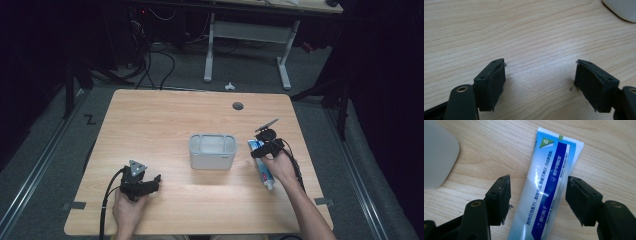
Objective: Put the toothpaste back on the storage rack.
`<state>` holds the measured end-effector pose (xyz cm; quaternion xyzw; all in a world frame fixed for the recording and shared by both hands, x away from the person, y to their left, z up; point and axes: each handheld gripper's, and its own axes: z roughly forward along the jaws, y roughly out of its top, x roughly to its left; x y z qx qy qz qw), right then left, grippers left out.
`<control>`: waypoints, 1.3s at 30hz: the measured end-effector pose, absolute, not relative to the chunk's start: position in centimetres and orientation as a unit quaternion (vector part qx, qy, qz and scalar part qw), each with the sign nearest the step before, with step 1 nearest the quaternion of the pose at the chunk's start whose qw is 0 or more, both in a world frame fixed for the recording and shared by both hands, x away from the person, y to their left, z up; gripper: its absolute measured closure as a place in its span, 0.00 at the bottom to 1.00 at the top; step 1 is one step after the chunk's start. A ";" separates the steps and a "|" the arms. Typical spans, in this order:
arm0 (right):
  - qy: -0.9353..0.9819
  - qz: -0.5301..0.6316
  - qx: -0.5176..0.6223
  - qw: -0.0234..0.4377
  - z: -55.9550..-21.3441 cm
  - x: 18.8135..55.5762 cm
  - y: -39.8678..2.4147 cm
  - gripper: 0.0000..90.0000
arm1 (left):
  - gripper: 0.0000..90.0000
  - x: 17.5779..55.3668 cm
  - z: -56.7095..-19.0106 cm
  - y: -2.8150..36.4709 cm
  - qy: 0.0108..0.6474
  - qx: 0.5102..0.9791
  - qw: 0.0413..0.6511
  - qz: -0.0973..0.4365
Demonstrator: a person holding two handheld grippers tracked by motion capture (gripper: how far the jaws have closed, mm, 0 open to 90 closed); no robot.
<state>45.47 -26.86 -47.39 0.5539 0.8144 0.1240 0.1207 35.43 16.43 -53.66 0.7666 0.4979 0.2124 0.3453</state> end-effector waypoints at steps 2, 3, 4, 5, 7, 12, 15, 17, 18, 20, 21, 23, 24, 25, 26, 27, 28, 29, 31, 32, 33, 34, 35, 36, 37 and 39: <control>0.814 0.117 0.556 0.117 -47.6 45.7 -26.9 0.41 | 0.28 35.4 -53.7 16.4 0.498 0.767 0.345 0.212; 0.815 0.113 0.557 0.113 -47.7 45.8 -26.9 0.41 | 0.28 35.4 -53.7 16.4 0.498 0.767 0.345 0.212; 0.815 0.113 0.557 0.113 -47.7 45.8 -26.9 0.41 | 0.28 35.4 -53.7 16.4 0.498 0.767 0.345 0.212; 0.813 0.107 0.562 0.108 -47.9 46.1 -27.0 0.41 | 0.28 35.4 -53.7 16.4 0.498 0.767 0.345 0.212; 0.812 0.106 0.564 0.103 -48.1 46.3 -27.1 0.41 | 0.28 35.4 -53.7 16.4 0.498 0.767 0.345 0.212; 0.811 0.097 0.569 0.100 -48.4 46.5 -27.1 0.41 | 0.28 35.4 -53.7 16.4 0.498 0.767 0.345 0.212; 0.809 0.091 0.572 0.096 -48.6 46.6 -27.2 0.42 | 0.28 35.4 -53.7 16.4 0.498 0.767 0.345 0.212; 0.808 0.089 0.575 0.095 -48.7 46.6 -27.2 0.42 | 0.28 35.4 -53.7 16.4 0.498 0.767 0.345 0.212; 0.809 0.088 0.574 0.095 -48.8 46.7 -27.3 0.42 | 0.28 35.4 -53.7 16.4 0.498 0.767 0.345 0.212; 0.809 0.084 0.574 0.095 -48.8 46.7 -27.3 0.43 | 0.28 35.4 -53.7 16.4 0.498 0.767 0.345 0.212; 0.809 0.085 0.574 0.095 -48.8 46.7 -27.2 0.43 | 0.28 35.4 -53.7 16.4 0.498 0.767 0.345 0.212; 0.813 0.086 0.568 0.096 -48.8 46.7 -27.2 0.44 | 0.28 35.4 -53.7 16.4 0.498 0.767 0.345 0.213; 0.813 0.086 0.568 0.096 -48.8 46.7 -27.2 0.44 | 0.28 35.4 -53.7 16.4 0.498 0.767 0.345 0.213; 0.817 0.087 0.562 0.093 -48.8 46.6 -27.0 0.46 | 0.28 35.4 -53.7 16.4 0.498 0.767 0.345 0.212; 0.817 0.087 0.562 0.093 -48.8 46.6 -27.0 0.46 | 0.28 35.4 -53.7 16.4 0.498 0.767 0.345 0.212; 0.826 0.079 0.551 0.093 -48.8 46.5 -26.7 0.49 | 0.28 35.4 -53.7 16.4 0.498 0.767 0.345 0.212; 0.828 0.077 0.548 0.093 -48.8 46.5 -26.5 0.49 | 0.28 35.4 -53.7 16.4 0.498 0.767 0.345 0.212; 0.830 0.073 0.545 0.092 -48.7 46.5 -26.4 0.50 | 0.28 35.4 -53.7 16.4 0.498 0.767 0.345 0.212; 0.835 0.071 0.538 0.090 -48.7 46.5 -26.2 0.52 | 0.28 35.4 -53.7 16.4 0.498 0.767 0.345 0.212; 0.837 0.070 0.535 0.090 -48.7 46.5 -26.2 0.53 | 0.28 35.4 -53.7 16.4 0.498 0.767 0.345 0.212; 0.838 0.070 0.534 0.087 -48.7 46.5 -26.2 0.54 | 0.28 35.4 -53.7 16.4 0.498 0.767 0.345 0.212; 0.838 0.071 0.534 0.085 -48.7 46.5 -26.3 0.55 | 0.28 35.4 -53.7 16.4 0.498 0.767 0.345 0.212; 0.839 0.072 0.533 0.084 -48.7 46.5 -26.3 0.56 | 0.28 35.4 -53.7 16.4 0.498 0.767 0.345 0.212; 0.841 0.069 0.531 0.083 -48.6 46.4 -26.3 0.57 | 0.28 35.4 -53.7 16.4 0.498 0.767 0.345 0.212; 0.842 0.067 0.529 0.082 -48.6 46.4 -26.2 0.59 | 0.28 35.4 -53.7 16.4 0.498 0.767 0.345 0.212; 0.845 0.066 0.525 0.083 -48.4 46.4 -26.2 0.65 | 0.28 35.4 -53.7 16.4 0.498 0.767 0.345 0.213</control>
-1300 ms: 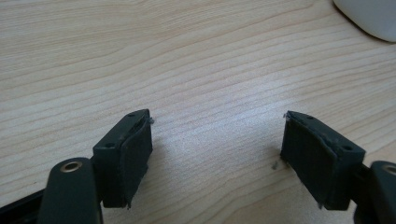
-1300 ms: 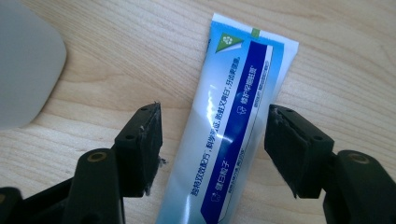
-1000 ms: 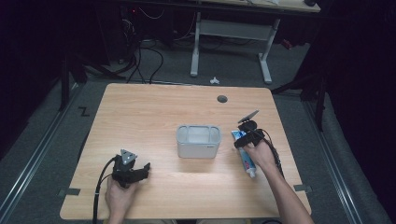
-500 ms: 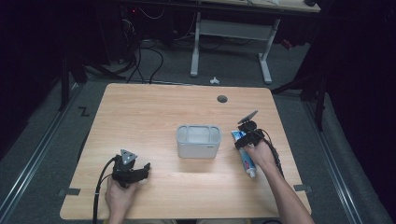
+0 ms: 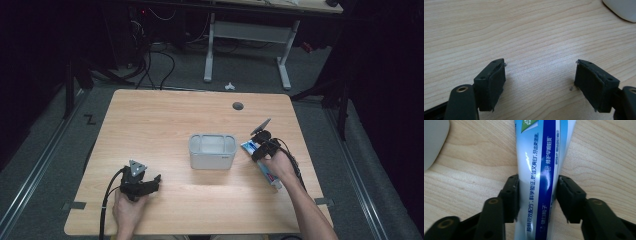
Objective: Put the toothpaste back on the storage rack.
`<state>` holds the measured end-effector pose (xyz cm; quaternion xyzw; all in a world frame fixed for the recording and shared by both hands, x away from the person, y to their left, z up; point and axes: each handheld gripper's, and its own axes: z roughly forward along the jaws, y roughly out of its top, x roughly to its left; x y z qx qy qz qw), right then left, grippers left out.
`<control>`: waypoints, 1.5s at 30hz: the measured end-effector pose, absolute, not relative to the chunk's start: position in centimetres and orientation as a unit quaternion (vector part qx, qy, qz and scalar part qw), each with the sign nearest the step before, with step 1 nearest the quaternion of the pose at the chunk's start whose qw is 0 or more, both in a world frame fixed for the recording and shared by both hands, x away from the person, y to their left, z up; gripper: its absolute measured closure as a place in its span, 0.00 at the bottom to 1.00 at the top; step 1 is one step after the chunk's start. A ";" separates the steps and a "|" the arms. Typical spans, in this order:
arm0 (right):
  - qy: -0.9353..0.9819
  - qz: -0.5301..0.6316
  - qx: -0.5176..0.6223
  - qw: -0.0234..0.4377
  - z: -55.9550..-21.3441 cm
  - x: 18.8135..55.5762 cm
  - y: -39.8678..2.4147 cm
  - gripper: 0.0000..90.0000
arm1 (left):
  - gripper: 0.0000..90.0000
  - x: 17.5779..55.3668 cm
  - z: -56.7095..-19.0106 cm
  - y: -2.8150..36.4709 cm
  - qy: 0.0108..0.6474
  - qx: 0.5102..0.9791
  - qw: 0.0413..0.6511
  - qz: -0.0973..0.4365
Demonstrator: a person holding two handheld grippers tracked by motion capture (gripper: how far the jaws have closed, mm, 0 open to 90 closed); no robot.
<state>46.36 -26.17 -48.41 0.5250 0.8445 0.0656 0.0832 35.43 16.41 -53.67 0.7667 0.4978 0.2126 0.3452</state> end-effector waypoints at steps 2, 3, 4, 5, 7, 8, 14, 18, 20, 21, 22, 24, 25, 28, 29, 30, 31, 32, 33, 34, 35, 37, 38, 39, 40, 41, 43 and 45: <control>0.848 0.063 0.519 0.082 -48.3 46.4 -26.2 0.68 | 0.28 35.4 -53.7 16.4 0.498 0.767 0.345 0.212; 0.850 0.063 0.518 0.081 -48.2 46.3 -26.2 0.70 | 0.28 35.4 -53.7 16.4 0.498 0.767 0.345 0.212; 0.851 0.063 0.515 0.081 -48.1 46.3 -26.2 0.72 | 0.28 35.4 -53.7 16.4 0.498 0.767 0.345 0.212; 0.847 0.064 0.521 0.078 -48.0 46.3 -26.2 0.74 | 0.28 35.4 -53.7 16.4 0.498 0.767 0.345 0.212; 0.852 0.070 0.513 0.078 -47.9 46.3 -26.5 0.76 | 0.28 35.4 -53.7 16.4 0.498 0.767 0.345 0.212; 0.850 0.072 0.515 0.078 -47.8 46.2 -26.5 0.77 | 0.28 35.4 -53.7 16.4 0.498 0.767 0.345 0.212; 0.850 0.081 0.514 0.077 -47.5 46.0 -26.9 0.81 | 0.28 35.4 -53.7 16.4 0.498 0.767 0.345 0.212; 0.849 0.104 0.513 0.071 -47.4 45.8 -27.6 0.81 | 0.28 35.4 -53.7 16.4 0.498 0.767 0.345 0.212; 0.846 0.115 0.515 0.072 -47.2 45.4 -27.9 0.82 | 0.28 35.4 -53.7 16.4 0.498 0.767 0.345 0.212; 0.846 0.121 0.514 0.073 -47.0 45.3 -28.0 0.82 | 0.28 35.4 -53.7 16.4 0.498 0.767 0.345 0.212; 0.846 0.124 0.514 0.076 -46.8 45.1 -28.2 0.82 | 0.28 35.4 -53.7 16.4 0.498 0.767 0.345 0.213; 0.845 0.138 0.511 0.078 -46.4 44.8 -28.5 0.82 | 0.28 35.4 -53.7 16.4 0.498 0.767 0.344 0.212; 0.845 0.144 0.509 0.080 -46.1 44.6 -28.7 0.82 | 0.28 35.4 -53.7 16.4 0.498 0.767 0.344 0.212; 0.841 0.166 0.508 0.086 -45.4 44.0 -29.0 0.82 | 0.28 35.4 -53.7 16.4 0.498 0.767 0.345 0.212; 0.840 0.172 0.506 0.091 -45.2 43.8 -29.0 0.82 | 0.28 35.4 -53.7 16.4 0.498 0.767 0.345 0.213; 0.840 0.180 0.503 0.095 -44.9 43.6 -29.1 0.82 | 0.28 35.4 -53.7 16.4 0.498 0.767 0.345 0.213; 0.838 0.187 0.504 0.095 -44.7 43.4 -29.2 0.82 | 0.28 35.4 -53.7 16.4 0.498 0.767 0.345 0.212; 0.838 0.194 0.501 0.098 -44.5 43.2 -29.2 0.82 | 0.28 35.4 -53.7 16.4 0.498 0.767 0.344 0.212; 0.838 0.201 0.498 0.100 -44.4 43.1 -29.3 0.82 | 0.28 35.4 -53.7 16.4 0.498 0.767 0.345 0.212; 0.837 0.207 0.497 0.102 -44.2 42.9 -29.4 0.82 | 0.28 35.4 -53.7 16.4 0.498 0.767 0.345 0.212; 0.835 0.216 0.496 0.103 -44.1 42.8 -29.4 0.83 | 0.28 35.4 -53.7 16.4 0.498 0.767 0.345 0.212; 0.834 0.223 0.494 0.104 -43.9 42.7 -29.5 0.83 | 0.28 35.4 -53.7 16.4 0.498 0.767 0.345 0.212; 0.831 0.240 0.489 0.110 -43.6 42.4 -29.6 0.83 | 0.28 35.4 -53.7 16.4 0.498 0.767 0.345 0.213; 0.832 0.243 0.487 0.111 -43.4 42.3 -29.6 0.83 | 0.28 35.4 -53.7 16.4 0.498 0.767 0.345 0.212; 0.829 0.251 0.487 0.112 -43.3 42.2 -29.6 0.83 | 0.28 35.4 -53.7 16.4 0.498 0.767 0.345 0.213; 0.827 0.259 0.486 0.112 -43.1 42.1 -29.7 0.83 | 0.28 35.4 -53.7 16.4 0.498 0.767 0.345 0.213; 0.824 0.273 0.483 0.114 -42.7 41.8 -29.8 0.83 | 0.28 35.4 -53.7 16.4 0.498 0.767 0.345 0.212; 0.822 0.284 0.479 0.118 -42.4 41.6 -29.8 0.83 | 0.28 35.4 -53.7 16.4 0.498 0.767 0.345 0.213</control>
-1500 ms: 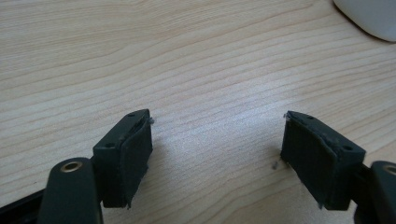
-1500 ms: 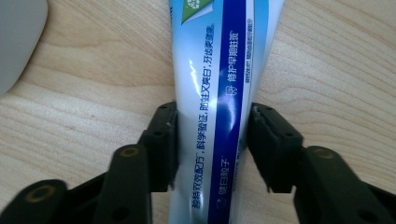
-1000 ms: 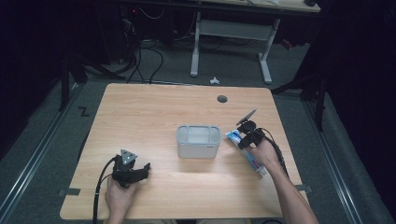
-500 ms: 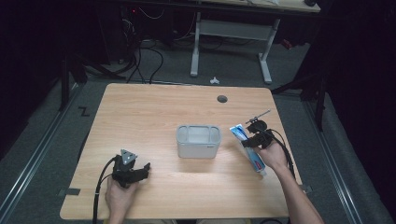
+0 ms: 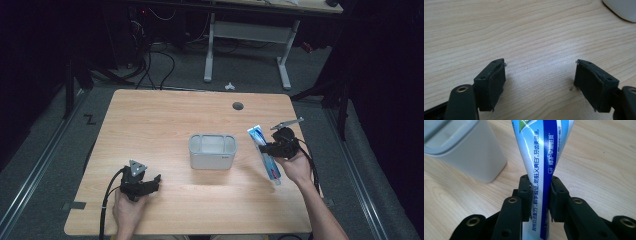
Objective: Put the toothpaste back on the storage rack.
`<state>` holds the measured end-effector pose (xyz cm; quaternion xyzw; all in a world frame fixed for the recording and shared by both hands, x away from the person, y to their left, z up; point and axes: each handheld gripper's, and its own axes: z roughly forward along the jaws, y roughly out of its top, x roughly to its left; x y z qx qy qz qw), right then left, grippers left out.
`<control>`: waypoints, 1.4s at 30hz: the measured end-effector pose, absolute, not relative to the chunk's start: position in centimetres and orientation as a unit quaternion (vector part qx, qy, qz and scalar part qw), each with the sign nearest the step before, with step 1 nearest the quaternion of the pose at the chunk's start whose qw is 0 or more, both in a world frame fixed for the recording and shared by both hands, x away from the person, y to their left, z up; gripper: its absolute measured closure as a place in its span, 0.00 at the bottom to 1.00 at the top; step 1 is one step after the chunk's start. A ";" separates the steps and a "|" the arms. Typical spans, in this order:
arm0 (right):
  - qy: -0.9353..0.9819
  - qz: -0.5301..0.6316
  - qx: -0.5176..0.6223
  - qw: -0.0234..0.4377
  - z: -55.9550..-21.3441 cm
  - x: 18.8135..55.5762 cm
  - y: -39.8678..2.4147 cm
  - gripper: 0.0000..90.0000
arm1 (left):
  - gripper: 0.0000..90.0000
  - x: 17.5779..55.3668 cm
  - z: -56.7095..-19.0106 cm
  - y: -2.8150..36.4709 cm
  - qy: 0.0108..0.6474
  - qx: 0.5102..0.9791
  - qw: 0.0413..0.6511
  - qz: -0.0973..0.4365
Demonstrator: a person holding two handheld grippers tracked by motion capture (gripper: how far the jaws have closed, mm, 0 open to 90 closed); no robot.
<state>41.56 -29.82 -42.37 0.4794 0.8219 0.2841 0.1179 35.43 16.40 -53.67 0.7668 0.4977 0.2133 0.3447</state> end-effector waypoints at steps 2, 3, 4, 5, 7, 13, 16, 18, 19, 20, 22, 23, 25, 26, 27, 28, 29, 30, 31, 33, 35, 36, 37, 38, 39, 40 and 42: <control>0.821 0.294 0.475 0.119 -42.0 41.3 -29.9 0.83 | 0.28 35.4 -53.7 16.4 0.498 0.767 0.345 0.212; 0.820 0.301 0.471 0.120 -41.9 41.2 -29.9 0.83 | 0.28 35.4 -53.7 16.4 0.498 0.767 0.344 0.212; 0.820 0.305 0.469 0.123 -41.8 41.1 -29.8 0.83 | 0.28 35.4 -53.7 16.4 0.498 0.767 0.344 0.212; 0.819 0.308 0.468 0.124 -41.6 41.0 -29.8 0.83 | 0.28 35.4 -53.7 16.4 0.498 0.767 0.344 0.212; 0.817 0.316 0.464 0.126 -41.3 40.8 -29.7 0.83 | 0.28 35.4 -53.7 16.4 0.498 0.767 0.345 0.212; 0.814 0.345 0.447 0.137 -40.5 40.2 -29.3 0.83 | 0.28 35.4 -53.7 16.4 0.498 0.767 0.344 0.212; 0.812 0.357 0.441 0.135 -40.0 40.0 -29.2 0.83 | 0.28 35.4 -53.7 16.4 0.498 0.767 0.345 0.212; 0.813 0.359 0.438 0.135 -39.8 39.9 -29.1 0.83 | 0.28 35.4 -53.7 16.4 0.498 0.767 0.344 0.212; 0.812 0.366 0.433 0.137 -39.5 39.8 -28.9 0.83 | 0.28 35.4 -53.7 16.4 0.498 0.767 0.345 0.212; 0.812 0.366 0.433 0.137 -39.5 39.8 -28.9 0.83 | 0.28 35.4 -53.7 16.4 0.498 0.767 0.345 0.212; 0.810 0.376 0.431 0.130 -39.1 39.7 -28.8 0.83 | 0.28 35.4 -53.7 16.4 0.498 0.767 0.345 0.213; 0.809 0.380 0.429 0.128 -39.0 39.7 -28.8 0.83 | 0.28 35.4 -53.7 16.4 0.498 0.767 0.345 0.213; 0.809 0.383 0.428 0.128 -38.9 39.7 -28.7 0.83 | 0.28 35.4 -53.7 16.4 0.498 0.767 0.345 0.213; 0.808 0.389 0.423 0.130 -38.6 39.6 -28.5 0.83 | 0.28 35.4 -53.7 16.4 0.498 0.767 0.345 0.212; 0.808 0.392 0.420 0.132 -38.5 39.6 -28.5 0.84 | 0.28 35.4 -53.7 16.4 0.498 0.767 0.345 0.212; 0.806 0.396 0.420 0.131 -38.4 39.5 -28.4 0.84 | 0.28 35.4 -53.7 16.4 0.498 0.767 0.345 0.213; 0.805 0.401 0.417 0.130 -38.3 39.5 -28.4 0.84 | 0.28 35.4 -53.7 16.4 0.498 0.767 0.344 0.212; 0.805 0.404 0.415 0.129 -38.1 39.4 -28.3 0.83 | 0.28 35.4 -53.7 16.4 0.498 0.767 0.344 0.212; 0.804 0.408 0.412 0.129 -37.9 39.4 -28.2 0.84 | 0.28 35.4 -53.7 16.4 0.498 0.767 0.344 0.212; 0.804 0.413 0.406 0.133 -37.6 39.3 -27.9 0.84 | 0.28 35.4 -53.7 16.4 0.498 0.767 0.345 0.213; 0.803 0.420 0.401 0.134 -37.3 39.3 -27.6 0.84 | 0.28 35.4 -53.7 16.4 0.498 0.767 0.345 0.212; 0.803 0.422 0.399 0.133 -37.1 39.3 -27.5 0.84 | 0.28 35.4 -53.7 16.4 0.498 0.767 0.345 0.213; 0.803 0.425 0.396 0.133 -37.0 39.3 -27.3 0.84 | 0.28 35.4 -53.7 16.4 0.498 0.767 0.345 0.213; 0.804 0.426 0.394 0.131 -36.9 39.3 -27.1 0.84 | 0.28 35.4 -53.7 16.4 0.498 0.767 0.344 0.213; 0.804 0.426 0.394 0.131 -36.9 39.3 -27.1 0.84 | 0.28 35.4 -53.7 16.4 0.498 0.767 0.344 0.213; 0.805 0.427 0.391 0.131 -36.8 39.4 -27.0 0.84 | 0.28 35.4 -53.7 16.4 0.498 0.767 0.344 0.212; 0.806 0.432 0.383 0.126 -36.6 39.5 -26.5 0.84 | 0.28 35.4 -53.7 16.4 0.498 0.767 0.345 0.212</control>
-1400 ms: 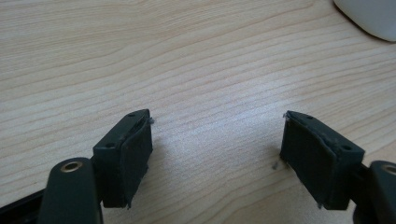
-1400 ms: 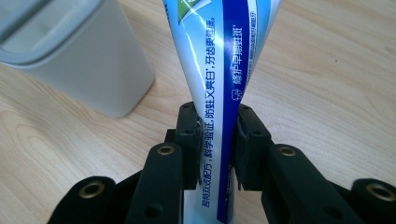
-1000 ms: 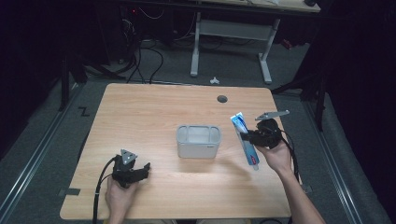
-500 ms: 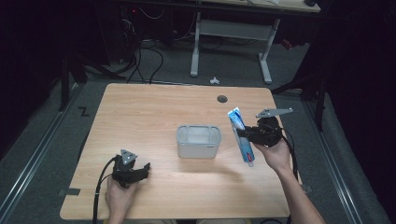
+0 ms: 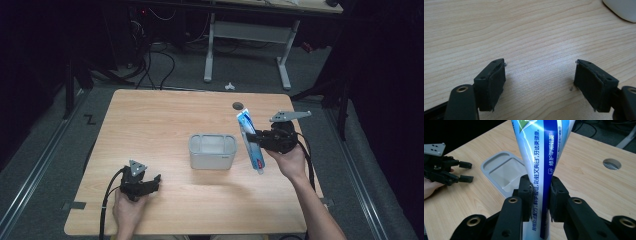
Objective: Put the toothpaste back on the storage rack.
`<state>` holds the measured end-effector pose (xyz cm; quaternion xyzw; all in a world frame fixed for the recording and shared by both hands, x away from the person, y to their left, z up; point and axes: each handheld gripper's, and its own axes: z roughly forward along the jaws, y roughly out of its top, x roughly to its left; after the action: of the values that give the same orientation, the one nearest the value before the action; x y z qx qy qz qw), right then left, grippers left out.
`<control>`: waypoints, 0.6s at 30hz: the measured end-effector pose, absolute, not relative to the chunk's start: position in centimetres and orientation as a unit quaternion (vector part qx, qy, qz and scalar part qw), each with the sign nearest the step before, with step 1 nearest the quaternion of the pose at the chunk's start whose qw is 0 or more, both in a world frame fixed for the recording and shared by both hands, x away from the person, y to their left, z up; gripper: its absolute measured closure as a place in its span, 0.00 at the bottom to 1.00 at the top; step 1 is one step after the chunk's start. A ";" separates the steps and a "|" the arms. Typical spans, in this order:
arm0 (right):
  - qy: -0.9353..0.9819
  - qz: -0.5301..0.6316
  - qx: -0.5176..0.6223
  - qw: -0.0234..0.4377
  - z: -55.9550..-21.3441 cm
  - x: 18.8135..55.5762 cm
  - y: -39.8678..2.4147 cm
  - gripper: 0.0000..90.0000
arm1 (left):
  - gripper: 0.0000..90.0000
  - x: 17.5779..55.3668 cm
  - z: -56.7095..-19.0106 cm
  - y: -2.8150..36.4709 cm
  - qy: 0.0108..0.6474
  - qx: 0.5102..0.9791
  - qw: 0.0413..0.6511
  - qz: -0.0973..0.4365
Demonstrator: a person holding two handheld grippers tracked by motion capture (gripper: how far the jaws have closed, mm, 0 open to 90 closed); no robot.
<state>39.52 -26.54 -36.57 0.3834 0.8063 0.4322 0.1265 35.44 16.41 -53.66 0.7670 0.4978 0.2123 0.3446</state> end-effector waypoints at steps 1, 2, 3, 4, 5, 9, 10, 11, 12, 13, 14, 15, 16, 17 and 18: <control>0.806 0.434 0.383 0.125 -36.5 39.5 -26.4 0.84 | 0.28 35.4 -53.7 16.4 0.498 0.767 0.345 0.212; 0.806 0.436 0.380 0.124 -36.4 39.6 -26.3 0.84 | 0.28 35.4 -53.7 16.4 0.498 0.767 0.345 0.212; 0.806 0.437 0.379 0.124 -36.3 39.6 -26.2 0.84 | 0.28 35.4 -53.7 16.4 0.498 0.767 0.345 0.212; 0.805 0.441 0.377 0.122 -36.3 39.6 -26.0 0.84 | 0.28 35.4 -53.7 16.4 0.498 0.767 0.345 0.212; 0.805 0.441 0.377 0.122 -36.3 39.6 -26.0 0.84 | 0.28 35.4 -53.7 16.4 0.498 0.767 0.345 0.212; 0.802 0.453 0.370 0.120 -35.8 39.7 -25.4 0.84 | 0.28 35.4 -53.7 16.4 0.498 0.767 0.345 0.212; 0.802 0.455 0.370 0.118 -35.7 39.8 -25.3 0.84 | 0.28 35.4 -53.7 16.4 0.498 0.767 0.345 0.212; 0.801 0.456 0.369 0.118 -35.6 39.8 -25.2 0.84 | 0.28 35.4 -53.7 16.4 0.498 0.767 0.345 0.212; 0.802 0.456 0.367 0.117 -35.5 39.9 -25.0 0.84 | 0.28 35.4 -53.7 16.4 0.498 0.767 0.345 0.212; 0.803 0.456 0.365 0.117 -35.4 40.0 -24.8 0.84 | 0.28 35.4 -53.7 16.4 0.498 0.767 0.345 0.212; 0.804 0.457 0.364 0.116 -35.3 40.0 -24.6 0.84 | 0.28 35.4 -53.7 16.4 0.498 0.767 0.344 0.212; 0.805 0.456 0.362 0.115 -35.2 40.1 -24.4 0.84 | 0.28 35.4 -53.7 16.4 0.498 0.767 0.345 0.212; 0.805 0.456 0.362 0.115 -35.1 40.2 -24.2 0.84 | 0.28 35.4 -53.7 16.4 0.498 0.767 0.345 0.212; 0.805 0.457 0.358 0.116 -35.1 40.3 -24.0 0.84 | 0.28 35.4 -53.7 16.4 0.498 0.767 0.345 0.212; 0.805 0.457 0.358 0.116 -35.1 40.3 -24.0 0.84 | 0.28 35.4 -53.7 16.4 0.498 0.767 0.345 0.212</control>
<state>40.25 -24.02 -35.06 0.3585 0.8055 0.4574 0.1160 35.44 16.42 -53.66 0.7671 0.4978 0.2122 0.3446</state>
